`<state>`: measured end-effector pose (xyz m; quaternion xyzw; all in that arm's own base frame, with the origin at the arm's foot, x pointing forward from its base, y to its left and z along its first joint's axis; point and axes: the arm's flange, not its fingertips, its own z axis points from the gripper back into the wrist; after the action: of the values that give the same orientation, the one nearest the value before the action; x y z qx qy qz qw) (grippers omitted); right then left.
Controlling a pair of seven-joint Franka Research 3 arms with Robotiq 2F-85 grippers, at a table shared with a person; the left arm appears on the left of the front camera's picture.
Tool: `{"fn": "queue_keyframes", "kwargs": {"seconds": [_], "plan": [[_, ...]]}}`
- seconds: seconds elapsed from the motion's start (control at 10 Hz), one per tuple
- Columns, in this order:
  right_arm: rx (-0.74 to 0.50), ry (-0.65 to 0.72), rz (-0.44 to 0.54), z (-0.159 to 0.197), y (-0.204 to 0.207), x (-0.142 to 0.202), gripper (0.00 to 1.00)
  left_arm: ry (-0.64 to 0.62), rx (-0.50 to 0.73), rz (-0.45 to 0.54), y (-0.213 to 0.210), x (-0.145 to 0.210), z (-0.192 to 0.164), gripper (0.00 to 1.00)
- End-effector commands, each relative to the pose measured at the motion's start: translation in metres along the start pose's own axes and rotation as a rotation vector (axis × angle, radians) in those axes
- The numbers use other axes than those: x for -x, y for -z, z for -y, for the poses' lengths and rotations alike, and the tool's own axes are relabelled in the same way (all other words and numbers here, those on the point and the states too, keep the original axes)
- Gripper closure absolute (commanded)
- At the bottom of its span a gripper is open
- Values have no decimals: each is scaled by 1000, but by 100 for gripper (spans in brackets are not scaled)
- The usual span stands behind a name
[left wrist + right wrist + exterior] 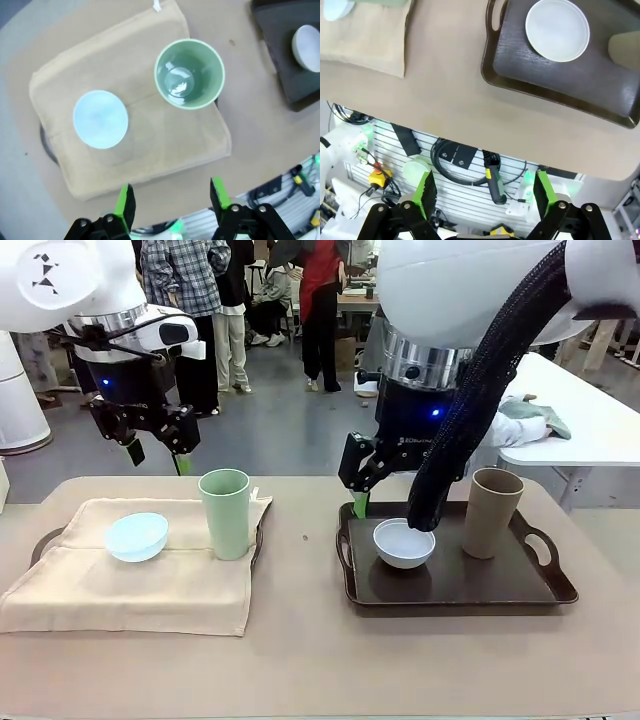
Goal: Set up a tray with a mat and arrange the tableware.
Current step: Place the Picnic Bowl and Reusable plastic cup back onto the Handle tray in front of the human's position, then pick up the Picnic Bowl and Reusable plastic cup from the Handle tray in front of the human's position and hold them in the air.
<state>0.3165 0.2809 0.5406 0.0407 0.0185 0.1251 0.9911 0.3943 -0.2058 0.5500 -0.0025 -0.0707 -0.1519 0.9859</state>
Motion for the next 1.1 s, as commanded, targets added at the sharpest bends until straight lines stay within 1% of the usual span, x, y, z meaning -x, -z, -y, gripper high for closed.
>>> {"fn": "queue_keyframes", "kwargs": {"seconds": [0.0, 1.0], "plan": [[-5, -18, 14, 0, 4, -2, 0, 18, 17, 14, 10, -6, 0, 21], [-5, -18, 14, 0, 4, -2, 0, 18, 17, 14, 10, -6, 0, 21]]}}
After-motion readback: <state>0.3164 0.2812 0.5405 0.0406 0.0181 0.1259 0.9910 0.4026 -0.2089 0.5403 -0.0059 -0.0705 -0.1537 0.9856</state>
